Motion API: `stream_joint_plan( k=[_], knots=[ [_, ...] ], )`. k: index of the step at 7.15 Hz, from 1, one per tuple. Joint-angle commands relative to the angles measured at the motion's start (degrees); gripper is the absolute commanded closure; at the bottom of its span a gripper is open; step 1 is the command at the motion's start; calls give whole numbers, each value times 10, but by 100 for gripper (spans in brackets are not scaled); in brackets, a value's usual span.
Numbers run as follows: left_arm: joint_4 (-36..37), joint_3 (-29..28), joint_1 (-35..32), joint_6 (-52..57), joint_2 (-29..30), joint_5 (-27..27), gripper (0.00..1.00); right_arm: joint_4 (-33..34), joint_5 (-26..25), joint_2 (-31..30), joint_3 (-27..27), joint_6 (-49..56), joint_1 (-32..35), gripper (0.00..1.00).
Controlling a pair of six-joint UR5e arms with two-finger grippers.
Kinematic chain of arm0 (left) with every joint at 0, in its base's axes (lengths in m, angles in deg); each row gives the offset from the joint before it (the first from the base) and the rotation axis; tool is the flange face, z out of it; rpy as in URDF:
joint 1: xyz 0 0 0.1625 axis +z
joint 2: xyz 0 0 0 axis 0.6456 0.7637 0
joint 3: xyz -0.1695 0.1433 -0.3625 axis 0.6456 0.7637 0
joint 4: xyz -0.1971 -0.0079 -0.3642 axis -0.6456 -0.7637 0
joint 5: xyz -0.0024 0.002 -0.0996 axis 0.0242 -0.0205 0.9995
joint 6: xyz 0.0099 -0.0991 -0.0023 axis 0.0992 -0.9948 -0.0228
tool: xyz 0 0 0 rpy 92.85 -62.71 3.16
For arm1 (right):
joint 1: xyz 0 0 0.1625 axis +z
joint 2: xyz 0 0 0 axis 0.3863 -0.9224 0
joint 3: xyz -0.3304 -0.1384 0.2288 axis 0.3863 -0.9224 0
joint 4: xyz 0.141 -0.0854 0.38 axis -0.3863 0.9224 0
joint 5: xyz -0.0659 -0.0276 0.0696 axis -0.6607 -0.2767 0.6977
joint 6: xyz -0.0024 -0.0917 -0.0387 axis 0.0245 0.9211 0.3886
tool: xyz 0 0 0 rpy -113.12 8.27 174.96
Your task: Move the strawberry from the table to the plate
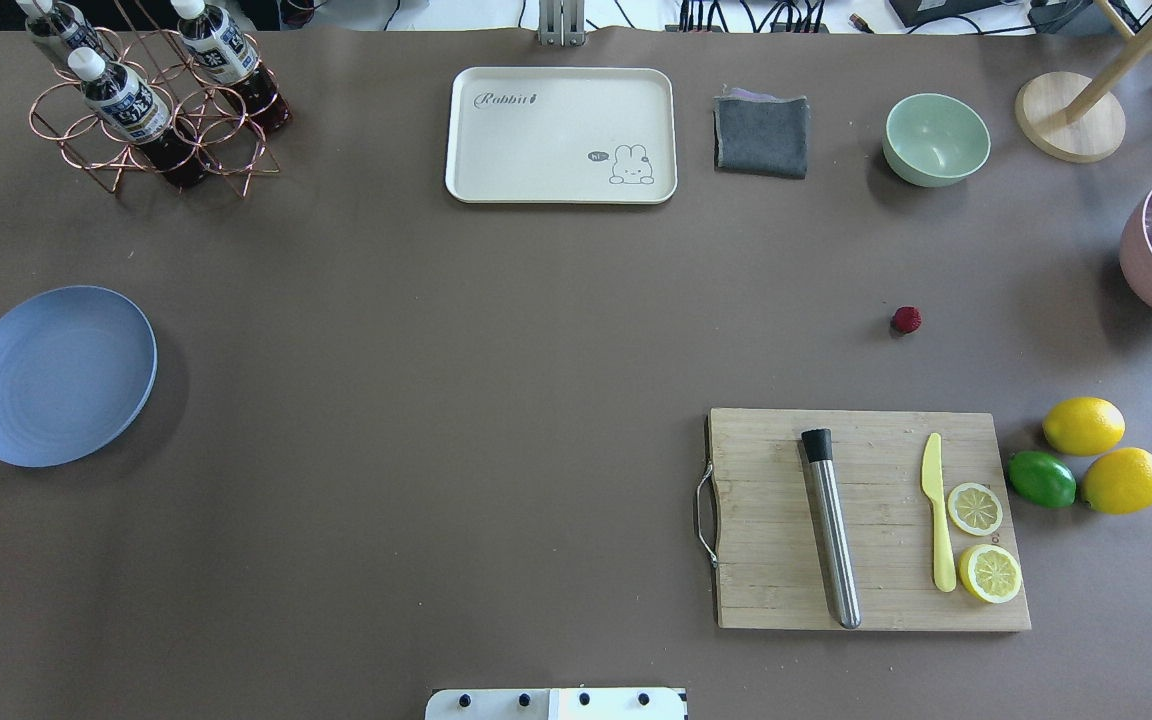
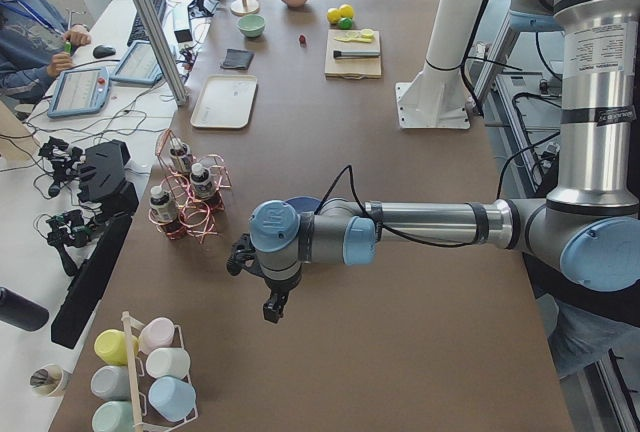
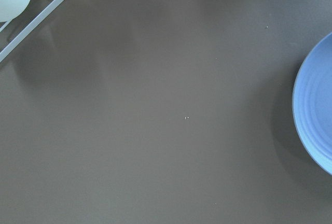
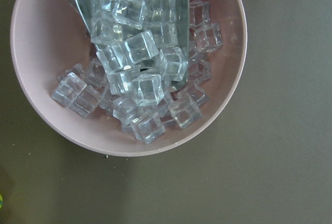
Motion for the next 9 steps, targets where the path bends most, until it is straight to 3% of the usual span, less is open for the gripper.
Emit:
stream_joint_plan(
  k=[1,9],
  knots=[
    [-1,0,0,2,-1,-2,1,0,0,0,0,0,0,0],
    [1,3,1,-3,10,-2,1,1,-1,-1,-9,0,-9,0]
  ],
)
